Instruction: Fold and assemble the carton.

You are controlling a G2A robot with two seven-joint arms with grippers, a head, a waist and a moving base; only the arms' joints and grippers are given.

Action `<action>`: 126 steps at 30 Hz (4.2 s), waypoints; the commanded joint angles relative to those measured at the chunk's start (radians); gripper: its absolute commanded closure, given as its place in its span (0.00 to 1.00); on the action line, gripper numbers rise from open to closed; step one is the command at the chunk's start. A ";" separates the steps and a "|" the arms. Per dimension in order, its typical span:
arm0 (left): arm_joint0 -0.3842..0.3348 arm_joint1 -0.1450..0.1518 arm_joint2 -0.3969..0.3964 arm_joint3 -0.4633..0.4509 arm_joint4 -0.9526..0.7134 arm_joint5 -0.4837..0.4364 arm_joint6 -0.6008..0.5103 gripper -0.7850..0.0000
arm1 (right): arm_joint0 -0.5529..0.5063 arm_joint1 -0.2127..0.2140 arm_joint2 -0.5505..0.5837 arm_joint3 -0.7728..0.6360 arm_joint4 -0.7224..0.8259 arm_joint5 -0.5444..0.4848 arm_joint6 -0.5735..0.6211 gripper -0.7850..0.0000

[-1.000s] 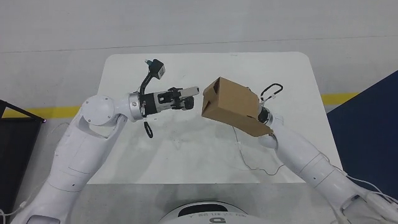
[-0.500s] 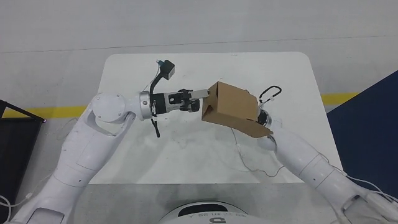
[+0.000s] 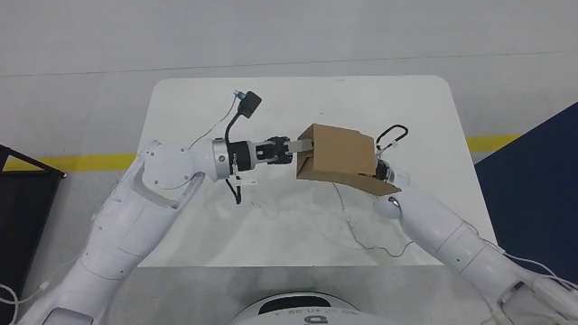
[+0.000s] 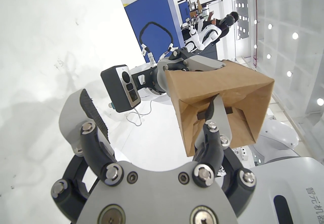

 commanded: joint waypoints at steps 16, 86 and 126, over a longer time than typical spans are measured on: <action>0.123 0.034 -0.218 0.041 -0.125 -0.029 -0.057 0.00 | -0.009 0.040 0.039 0.058 -0.058 -0.056 0.056 1.00; 0.161 0.045 -0.282 0.089 -0.155 0.000 -0.083 0.00 | -0.111 0.286 0.311 -0.563 -1.430 -0.244 -1.027 0.00; 0.161 0.045 -0.282 0.089 -0.155 0.000 -0.083 0.00 | -0.097 0.216 -0.055 -0.534 -2.873 -0.562 -0.736 0.32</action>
